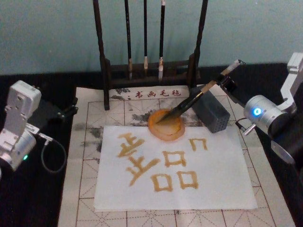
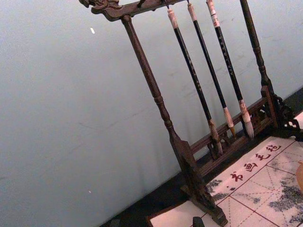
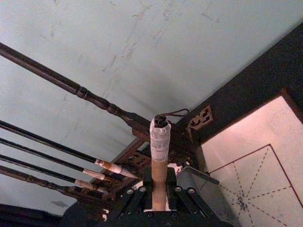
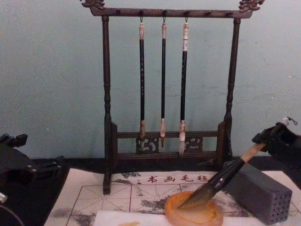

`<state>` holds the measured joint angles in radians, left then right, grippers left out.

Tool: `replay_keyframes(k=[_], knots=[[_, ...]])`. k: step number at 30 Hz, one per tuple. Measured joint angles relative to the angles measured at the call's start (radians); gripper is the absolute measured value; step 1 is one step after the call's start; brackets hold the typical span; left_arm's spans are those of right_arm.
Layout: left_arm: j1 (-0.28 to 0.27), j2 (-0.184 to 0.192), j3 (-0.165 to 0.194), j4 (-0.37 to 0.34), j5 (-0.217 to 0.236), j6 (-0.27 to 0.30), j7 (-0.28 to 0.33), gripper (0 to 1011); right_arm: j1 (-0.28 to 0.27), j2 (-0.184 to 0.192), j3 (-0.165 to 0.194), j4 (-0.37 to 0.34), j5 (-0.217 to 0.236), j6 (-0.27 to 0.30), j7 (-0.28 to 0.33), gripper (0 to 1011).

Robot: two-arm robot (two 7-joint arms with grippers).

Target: Pick up the brush from the inkstone, write on the paper, then place the brush back to its original position.

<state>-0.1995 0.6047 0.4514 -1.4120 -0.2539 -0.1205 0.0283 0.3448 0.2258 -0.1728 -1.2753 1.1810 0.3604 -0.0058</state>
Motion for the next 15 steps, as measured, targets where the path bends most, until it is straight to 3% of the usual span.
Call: replay_keyframes(k=[15], knots=[[0.000,0.000,0.000,0.000,0.000,0.000,0.000,1001,0.003,0.012,-0.023,0.006,0.016,-0.015,-0.008,198]])
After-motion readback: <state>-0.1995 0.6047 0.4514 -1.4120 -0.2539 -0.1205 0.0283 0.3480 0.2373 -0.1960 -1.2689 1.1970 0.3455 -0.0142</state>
